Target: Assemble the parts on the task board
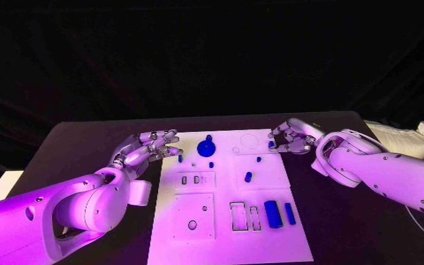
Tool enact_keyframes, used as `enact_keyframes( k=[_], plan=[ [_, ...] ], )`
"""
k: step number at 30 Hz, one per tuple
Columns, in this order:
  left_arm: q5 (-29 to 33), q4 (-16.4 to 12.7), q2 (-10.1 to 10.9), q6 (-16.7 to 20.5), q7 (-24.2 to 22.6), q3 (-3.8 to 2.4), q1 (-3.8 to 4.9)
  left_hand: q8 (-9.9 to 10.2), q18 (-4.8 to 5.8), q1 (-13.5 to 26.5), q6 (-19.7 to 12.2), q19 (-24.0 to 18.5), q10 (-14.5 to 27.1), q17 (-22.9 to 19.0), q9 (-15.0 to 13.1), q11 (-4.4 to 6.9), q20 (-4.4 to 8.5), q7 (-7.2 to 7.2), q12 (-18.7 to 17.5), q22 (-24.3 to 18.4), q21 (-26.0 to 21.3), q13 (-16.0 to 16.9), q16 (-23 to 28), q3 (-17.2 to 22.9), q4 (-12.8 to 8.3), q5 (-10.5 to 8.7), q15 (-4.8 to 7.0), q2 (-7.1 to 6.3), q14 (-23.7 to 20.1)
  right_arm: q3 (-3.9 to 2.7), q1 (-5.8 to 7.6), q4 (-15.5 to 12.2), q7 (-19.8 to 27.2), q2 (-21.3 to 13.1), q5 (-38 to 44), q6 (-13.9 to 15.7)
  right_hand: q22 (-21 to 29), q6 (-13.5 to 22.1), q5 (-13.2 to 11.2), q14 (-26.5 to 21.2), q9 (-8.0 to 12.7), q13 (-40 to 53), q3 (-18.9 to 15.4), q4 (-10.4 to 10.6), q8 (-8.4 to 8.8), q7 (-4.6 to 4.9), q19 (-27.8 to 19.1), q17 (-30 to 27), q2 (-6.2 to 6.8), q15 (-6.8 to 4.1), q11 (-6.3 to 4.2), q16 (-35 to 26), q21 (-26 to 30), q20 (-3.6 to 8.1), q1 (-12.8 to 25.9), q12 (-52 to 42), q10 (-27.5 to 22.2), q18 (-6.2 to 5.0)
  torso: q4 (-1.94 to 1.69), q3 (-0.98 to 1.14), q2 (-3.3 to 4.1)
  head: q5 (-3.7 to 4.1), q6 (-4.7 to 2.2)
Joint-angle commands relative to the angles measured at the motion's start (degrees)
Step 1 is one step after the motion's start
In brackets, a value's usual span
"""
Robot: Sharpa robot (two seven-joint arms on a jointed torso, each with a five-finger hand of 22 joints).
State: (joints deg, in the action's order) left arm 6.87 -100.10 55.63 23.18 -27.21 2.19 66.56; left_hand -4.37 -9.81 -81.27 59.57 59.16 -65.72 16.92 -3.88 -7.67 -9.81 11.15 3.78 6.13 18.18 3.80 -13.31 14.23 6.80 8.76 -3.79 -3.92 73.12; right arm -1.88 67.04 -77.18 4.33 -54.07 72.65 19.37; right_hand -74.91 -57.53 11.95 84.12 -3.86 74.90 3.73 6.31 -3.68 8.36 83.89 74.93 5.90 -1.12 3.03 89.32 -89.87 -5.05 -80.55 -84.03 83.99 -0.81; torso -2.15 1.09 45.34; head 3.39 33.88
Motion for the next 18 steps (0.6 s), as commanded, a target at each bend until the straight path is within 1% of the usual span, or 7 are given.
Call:
enact_keyframes(
  k=[1, 5, 9, 14, 18],
  plan=[
    [-0.3, 0.01, -0.14, -1.17, -0.42, -0.02, 0.01, 0.3, -0.67, -0.38, 0.22, -0.09, 0.26, 0.09, -0.06, 0.08, -0.35, 0.1, -0.14, -0.08, -0.35, -0.03, 0.17, 0.3, -0.05, -0.14, 0.04, 0.34, -0.34, -0.01, -0.09, 0.42, -0.5, 0.39, 1.35, -0.22, -15.09, -0.23, -0.27, 5.56, -0.13, 12.56, -0.11, -0.08, -0.19, 0.0, 6.11, 13.65, -0.88, 0.35, 0.3, 0.04, -0.13, -0.31, -0.32, -0.57, 4.03, 0.81, 0.07, 0.05, 0.04, -0.02, 0.08],
    [-0.3, 0.04, -0.2, -1.2, -0.36, -0.02, 0.01, 0.32, -0.67, -0.32, 0.22, -0.09, 0.26, 0.15, -0.05, 0.07, -0.35, 0.14, -0.16, -0.09, -0.34, -0.04, 0.2, 0.38, -0.07, -0.16, 0.04, 0.28, -0.34, -0.01, -0.13, 0.71, -0.56, 0.7, 1.38, -0.39, -15.09, -0.84, -0.53, 5.61, -0.22, 12.73, 0.08, -0.26, -0.38, -0.09, 6.11, 13.86, -1.36, 0.29, 0.22, 0.13, -0.13, -0.28, -0.53, -0.93, 4.18, 0.81, 0.08, 0.05, 0.01, -0.02, 0.13],
    [-0.3, 0.04, -0.21, -1.22, -0.32, -0.02, 0.01, 0.32, -0.67, -0.32, 0.22, -0.09, 0.26, 0.15, -0.05, 0.07, -0.35, 0.14, -0.16, -0.09, -0.34, -0.04, 0.2, 0.38, -0.07, -0.16, 0.04, 0.28, -0.34, -0.01, -0.16, 0.94, -0.66, 0.88, 1.57, -0.78, -15.09, -1.62, -1.31, 5.65, -0.3, 12.95, 0.45, -0.53, -0.54, -0.23, 6.11, 14.03, -1.97, 0.19, 0.11, 0.21, -0.13, -0.21, -0.81, -1.37, 4.36, 0.81, 0.07, 0.04, 0.01, 0.03, 0.22],
    [-0.3, 0.04, -0.21, -1.24, -0.28, -0.02, 0.01, 0.32, -0.67, -0.32, 0.22, -0.09, 0.26, 0.15, -0.05, 0.07, -0.35, 0.14, -0.16, -0.09, -0.34, -0.04, 0.2, 0.38, -0.07, -0.16, 0.04, 0.28, -0.34, -0.01, -0.24, 1.12, -0.94, 0.96, 2.11, -1.63, -15.09, -2.41, -1.77, 5.69, -0.36, 13.11, 0.74, -0.79, -0.67, -0.43, 6.11, 14.22, -2.29, 0.05, -0.05, 0.3, -0.13, -0.1, -0.98, -1.7, 4.49, 0.81, 0.02, 0.04, 0.0, 0.08, 0.33],
    [-0.3, 0.05, -0.2, -1.24, -0.27, -0.02, 0.01, 0.32, -0.67, -0.32, 0.22, -0.09, 0.26, 0.15, -0.05, 0.07, -0.35, 0.14, -0.16, -0.09, -0.34, -0.04, 0.2, 0.38, -0.07, -0.16, 0.04, 0.28, -0.34, -0.01, -0.32, 1.24, -1.14, 0.98, 2.42, -2.24, -15.09, -2.81, -2.12, 5.7, -0.38, 13.18, 0.89, -0.92, -0.72, -0.54, 6.11, 14.25, -2.44, -0.03, -0.14, 0.31, -0.13, -0.03, -1.02, -1.85, 4.55, 0.81, 0.05, 0.06, -0.01, 0.05, 0.45]
  ],
)
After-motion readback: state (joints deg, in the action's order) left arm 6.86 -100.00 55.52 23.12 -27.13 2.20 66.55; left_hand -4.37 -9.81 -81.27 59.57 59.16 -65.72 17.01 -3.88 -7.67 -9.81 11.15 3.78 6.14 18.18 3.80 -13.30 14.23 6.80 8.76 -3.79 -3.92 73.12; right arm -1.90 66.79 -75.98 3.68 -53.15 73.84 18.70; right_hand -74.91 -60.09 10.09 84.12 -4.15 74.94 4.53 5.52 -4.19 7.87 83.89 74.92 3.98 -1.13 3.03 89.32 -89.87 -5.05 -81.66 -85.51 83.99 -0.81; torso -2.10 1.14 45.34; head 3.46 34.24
